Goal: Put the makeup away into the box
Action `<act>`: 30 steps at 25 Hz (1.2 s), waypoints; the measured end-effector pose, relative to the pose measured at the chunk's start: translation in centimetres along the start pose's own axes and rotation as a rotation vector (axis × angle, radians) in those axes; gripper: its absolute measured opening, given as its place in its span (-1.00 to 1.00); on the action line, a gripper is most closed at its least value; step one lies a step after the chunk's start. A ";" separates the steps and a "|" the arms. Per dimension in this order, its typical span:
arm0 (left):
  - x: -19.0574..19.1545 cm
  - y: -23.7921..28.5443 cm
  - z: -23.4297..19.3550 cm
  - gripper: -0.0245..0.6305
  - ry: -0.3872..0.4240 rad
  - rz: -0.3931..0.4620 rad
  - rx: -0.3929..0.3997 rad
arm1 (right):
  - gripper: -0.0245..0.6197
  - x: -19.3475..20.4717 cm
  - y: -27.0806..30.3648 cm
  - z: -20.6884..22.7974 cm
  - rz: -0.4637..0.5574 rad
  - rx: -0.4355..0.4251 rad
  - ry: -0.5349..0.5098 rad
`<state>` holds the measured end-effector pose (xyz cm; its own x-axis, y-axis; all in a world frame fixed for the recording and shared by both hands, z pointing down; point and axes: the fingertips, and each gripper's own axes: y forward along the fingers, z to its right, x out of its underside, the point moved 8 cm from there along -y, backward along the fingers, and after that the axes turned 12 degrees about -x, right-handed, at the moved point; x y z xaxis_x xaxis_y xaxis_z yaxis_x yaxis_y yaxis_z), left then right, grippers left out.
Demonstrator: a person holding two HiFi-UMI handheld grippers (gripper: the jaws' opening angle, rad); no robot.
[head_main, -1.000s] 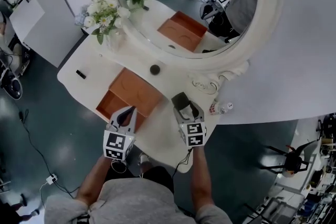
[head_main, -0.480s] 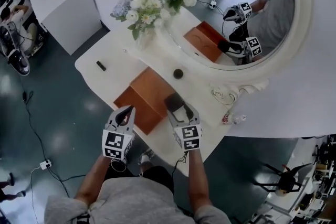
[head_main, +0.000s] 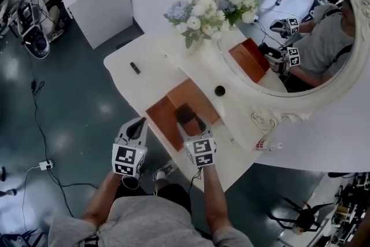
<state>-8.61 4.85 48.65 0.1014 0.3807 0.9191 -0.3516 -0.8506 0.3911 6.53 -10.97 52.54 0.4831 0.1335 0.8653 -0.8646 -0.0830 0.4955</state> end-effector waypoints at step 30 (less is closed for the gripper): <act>7.8 -0.1 -8.2 -0.93 -0.114 -0.141 -0.117 | 0.00 5.6 13.7 -3.1 -0.292 -0.136 0.071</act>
<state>-15.42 10.91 55.39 0.2592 0.4439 0.8578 -0.4316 -0.7413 0.5140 -3.07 -8.35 63.91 0.7069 0.2011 0.6781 -0.7035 0.1006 0.7036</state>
